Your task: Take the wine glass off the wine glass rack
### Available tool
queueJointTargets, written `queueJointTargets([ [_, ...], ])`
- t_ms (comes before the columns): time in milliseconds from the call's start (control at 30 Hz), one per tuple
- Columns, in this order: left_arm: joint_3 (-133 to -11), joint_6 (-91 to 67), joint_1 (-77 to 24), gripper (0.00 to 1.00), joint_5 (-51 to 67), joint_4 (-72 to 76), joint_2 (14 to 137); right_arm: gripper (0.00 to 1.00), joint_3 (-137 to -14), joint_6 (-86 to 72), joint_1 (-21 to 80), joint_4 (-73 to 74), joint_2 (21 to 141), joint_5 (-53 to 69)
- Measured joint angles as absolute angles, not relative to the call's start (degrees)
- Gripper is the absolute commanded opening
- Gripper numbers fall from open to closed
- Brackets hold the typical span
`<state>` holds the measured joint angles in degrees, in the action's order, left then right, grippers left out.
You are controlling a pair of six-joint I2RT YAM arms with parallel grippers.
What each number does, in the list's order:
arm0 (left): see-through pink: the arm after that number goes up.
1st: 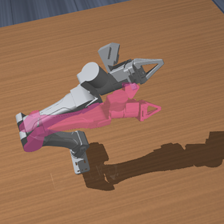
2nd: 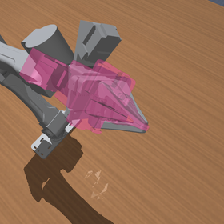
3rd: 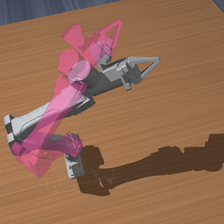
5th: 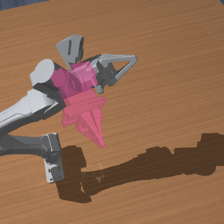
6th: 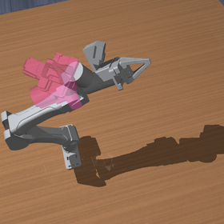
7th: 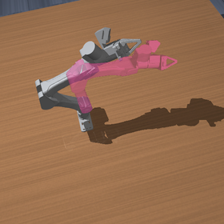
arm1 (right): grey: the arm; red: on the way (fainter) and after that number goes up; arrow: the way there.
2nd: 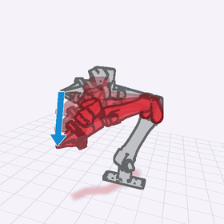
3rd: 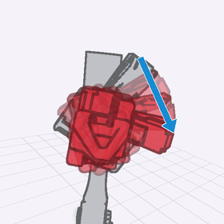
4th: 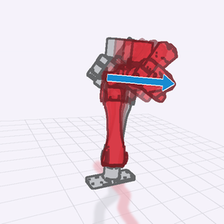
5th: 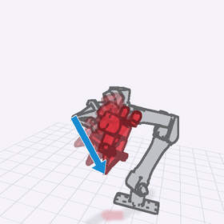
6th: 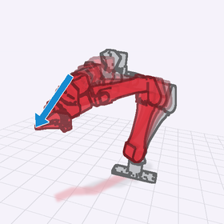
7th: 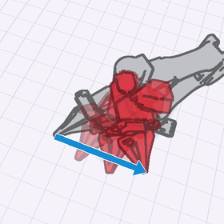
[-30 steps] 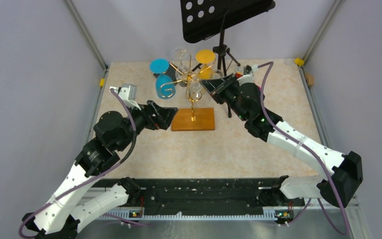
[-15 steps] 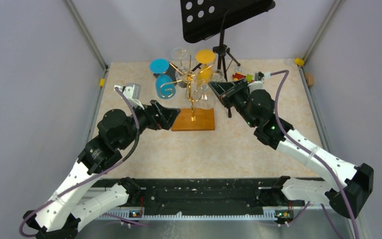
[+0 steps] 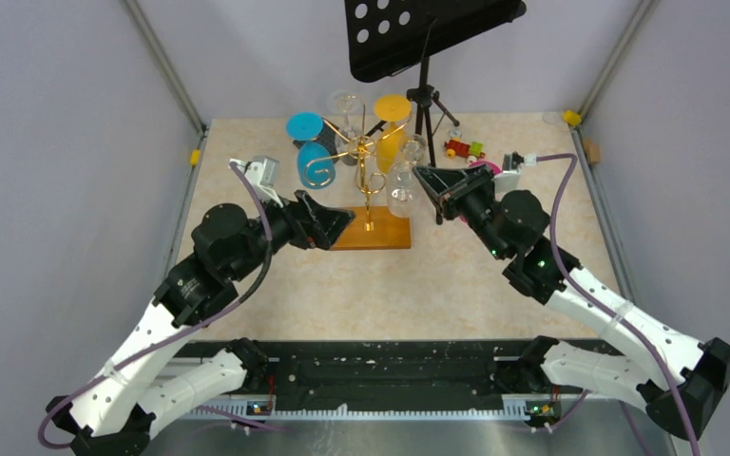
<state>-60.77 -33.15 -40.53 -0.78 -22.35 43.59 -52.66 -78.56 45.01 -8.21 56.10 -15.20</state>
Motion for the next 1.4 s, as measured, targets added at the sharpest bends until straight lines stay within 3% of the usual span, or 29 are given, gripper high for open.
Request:
queueJointTargets([
  [200,-60.93,-34.63,-40.53,0.95,4.29,-20.32,45.58,0.00,-48.71,-79.70,45.01,-8.27,51.37,-14.22],
  [367,-60.97,-36.99,-40.53,0.87,8.10,-18.46,47.29,0.00,-46.04,-80.95,45.01,-7.57,47.90,-11.84],
  [500,-60.97,-39.79,-40.53,0.73,11.27,-16.29,49.36,0.00,-43.33,-81.21,45.01,-6.46,44.97,-9.10],
  [667,-60.71,-44.75,-40.53,0.66,16.10,-12.03,52.86,0.00,-37.91,-81.12,45.01,-5.93,41.28,-5.80],
  [900,-58.35,-53.78,-40.53,0.45,23.16,-6.35,57.80,0.00,-34.48,-79.99,45.01,-8.34,43.20,0.69],
  [967,-58.33,-56.40,-40.53,0.45,24.27,-6.55,59.42,0.00,-34.48,-79.48,45.01,-9.45,43.97,2.02],
  [1100,-58.35,-58.98,-40.56,0.59,23.31,-9.13,59.81,0.00,-34.48,-77.43,45.01,-9.96,44.07,2.96],
  [1233,-58.33,-59.33,-40.58,0.66,21.58,-10.96,58.24,0.00,-34.48,-76.44,44.99,-10.35,44.05,2.98],
  [1400,-58.33,-59.46,-40.56,0.68,20.88,-12.14,58.17,0.00,-34.48,-76.07,44.99,-11.75,44.01,3.29],
])
